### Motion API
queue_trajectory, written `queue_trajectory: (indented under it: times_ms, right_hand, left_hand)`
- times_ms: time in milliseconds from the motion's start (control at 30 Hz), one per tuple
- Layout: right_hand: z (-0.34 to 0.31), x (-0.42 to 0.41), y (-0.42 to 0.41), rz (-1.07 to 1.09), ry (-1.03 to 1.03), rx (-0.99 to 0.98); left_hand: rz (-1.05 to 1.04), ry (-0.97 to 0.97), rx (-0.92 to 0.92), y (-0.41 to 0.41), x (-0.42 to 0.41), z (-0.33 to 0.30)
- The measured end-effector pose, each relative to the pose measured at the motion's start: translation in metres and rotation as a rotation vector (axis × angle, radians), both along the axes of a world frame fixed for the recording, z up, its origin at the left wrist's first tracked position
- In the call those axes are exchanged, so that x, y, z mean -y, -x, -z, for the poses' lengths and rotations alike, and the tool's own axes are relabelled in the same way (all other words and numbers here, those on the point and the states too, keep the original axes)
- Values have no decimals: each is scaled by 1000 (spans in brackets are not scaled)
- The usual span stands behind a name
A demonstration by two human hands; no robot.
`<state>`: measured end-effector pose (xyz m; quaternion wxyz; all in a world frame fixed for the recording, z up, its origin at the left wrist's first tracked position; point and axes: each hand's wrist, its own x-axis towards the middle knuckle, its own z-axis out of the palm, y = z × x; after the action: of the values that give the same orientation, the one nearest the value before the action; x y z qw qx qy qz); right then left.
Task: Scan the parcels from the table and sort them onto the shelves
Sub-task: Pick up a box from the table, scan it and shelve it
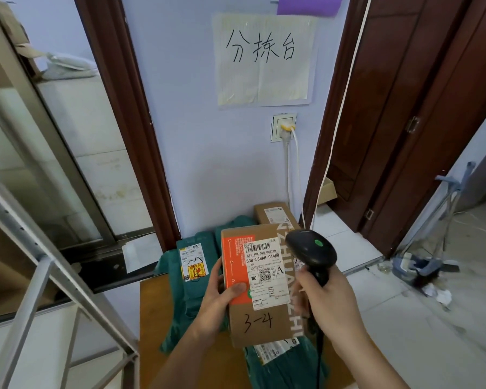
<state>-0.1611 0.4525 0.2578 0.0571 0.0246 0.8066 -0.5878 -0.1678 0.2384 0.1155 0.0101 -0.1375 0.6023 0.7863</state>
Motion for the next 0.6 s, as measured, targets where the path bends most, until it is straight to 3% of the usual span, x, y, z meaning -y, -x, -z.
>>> queue_trajectory:
  times_ms: [67, 200, 600]
  right_hand:
    - [-1, -5, 1, 34, -43, -40]
    - [1, -16, -9, -93, -195, -111]
    - [22, 17, -118, -597, -137, -152]
  left_hand:
    - [-15, -22, -10, -6, 1, -2]
    - [-72, -71, -37, -35, 0, -10]
    - [-468, -136, -130, -227, -5, -38]
